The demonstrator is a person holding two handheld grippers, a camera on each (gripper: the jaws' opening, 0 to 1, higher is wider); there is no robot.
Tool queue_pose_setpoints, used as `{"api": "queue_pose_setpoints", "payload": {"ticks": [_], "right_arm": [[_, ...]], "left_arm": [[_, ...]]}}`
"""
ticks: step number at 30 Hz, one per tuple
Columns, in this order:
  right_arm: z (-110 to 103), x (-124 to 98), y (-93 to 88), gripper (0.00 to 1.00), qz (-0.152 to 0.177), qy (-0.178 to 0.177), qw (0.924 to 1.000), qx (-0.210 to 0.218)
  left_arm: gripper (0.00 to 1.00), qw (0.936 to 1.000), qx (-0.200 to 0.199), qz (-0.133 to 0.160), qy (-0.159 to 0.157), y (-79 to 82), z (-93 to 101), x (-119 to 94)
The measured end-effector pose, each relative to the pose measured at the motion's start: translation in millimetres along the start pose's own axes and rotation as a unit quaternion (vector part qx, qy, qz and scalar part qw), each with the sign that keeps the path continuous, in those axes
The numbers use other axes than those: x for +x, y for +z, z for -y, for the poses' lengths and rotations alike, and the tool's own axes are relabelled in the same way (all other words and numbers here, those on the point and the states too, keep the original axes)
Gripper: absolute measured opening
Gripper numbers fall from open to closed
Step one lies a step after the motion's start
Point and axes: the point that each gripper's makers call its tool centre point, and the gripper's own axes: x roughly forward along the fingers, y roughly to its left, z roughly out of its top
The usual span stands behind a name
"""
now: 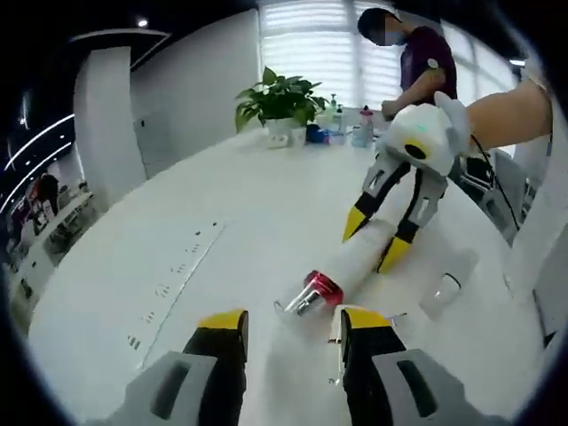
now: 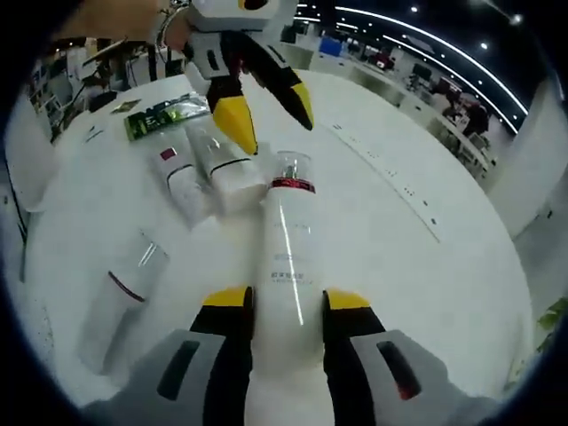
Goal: Arrange the skincare products in the storage area until every visible bottle or jar stands upright without overlapping.
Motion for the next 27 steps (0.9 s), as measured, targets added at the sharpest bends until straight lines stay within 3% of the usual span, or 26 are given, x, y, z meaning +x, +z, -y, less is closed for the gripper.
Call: {"api": "queue_pose_setpoints", "payload": {"ticks": [6, 8, 15, 26, 27], "right_arm": [[3.7, -1.6, -7.9, 0.29, -0.011, 0.016, 0.9998, 0.001], [4.2, -2.7, -10.2, 0.29, -0.016, 0.020, 0.9997, 0.001], [11.0, -7.1, -20.2, 0.30, -0.026, 0.036, 0.9990, 0.001], [14.0, -17.3, -37.1, 0.29, -0.056, 0.055, 0.9969, 0.003], [13.8, -18.3, -38.8, 0.29, -0.059, 0.056, 0.9967, 0.005]], "left_arm": [[0.41, 0.9985, 0.038, -0.027, -0.028, 8.4, 0.0, 20.6], [0.41, 0.9966, 0.048, -0.040, -0.053, 12.3, 5.1, 27.2], [0.37, 0.9871, 0.104, -0.085, -0.087, 16.6, 15.9, 46.4], [0.35, 0.9763, 0.142, -0.135, -0.093, 10.9, 27.0, 71.4], [0.35, 0.9773, 0.143, -0.126, -0.092, 14.2, 26.4, 72.4]]}}
